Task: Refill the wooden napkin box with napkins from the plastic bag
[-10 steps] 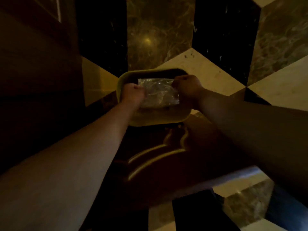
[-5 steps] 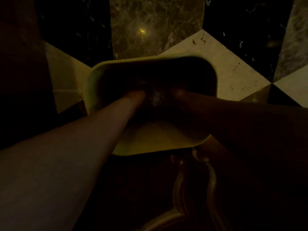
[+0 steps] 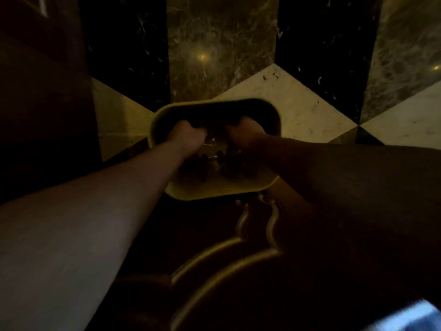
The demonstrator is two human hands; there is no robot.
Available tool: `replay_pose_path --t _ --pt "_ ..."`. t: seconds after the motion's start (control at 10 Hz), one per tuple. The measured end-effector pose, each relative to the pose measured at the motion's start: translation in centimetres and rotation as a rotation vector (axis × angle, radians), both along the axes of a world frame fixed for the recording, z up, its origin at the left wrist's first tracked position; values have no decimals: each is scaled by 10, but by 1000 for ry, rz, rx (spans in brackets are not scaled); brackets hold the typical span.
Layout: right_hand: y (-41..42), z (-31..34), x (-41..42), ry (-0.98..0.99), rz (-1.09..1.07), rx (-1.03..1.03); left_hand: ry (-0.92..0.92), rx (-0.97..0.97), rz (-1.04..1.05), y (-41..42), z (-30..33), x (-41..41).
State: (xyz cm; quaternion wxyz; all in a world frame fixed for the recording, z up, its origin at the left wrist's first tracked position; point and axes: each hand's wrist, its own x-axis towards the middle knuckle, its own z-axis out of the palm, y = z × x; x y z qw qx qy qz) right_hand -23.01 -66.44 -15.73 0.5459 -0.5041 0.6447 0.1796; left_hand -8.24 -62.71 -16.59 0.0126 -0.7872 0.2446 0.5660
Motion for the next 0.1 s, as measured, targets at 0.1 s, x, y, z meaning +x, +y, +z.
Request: replay_pose_path --t 0.1 --pt "-3 37 1 17 -34 -58 -3 -44 -18 -5 47 2"
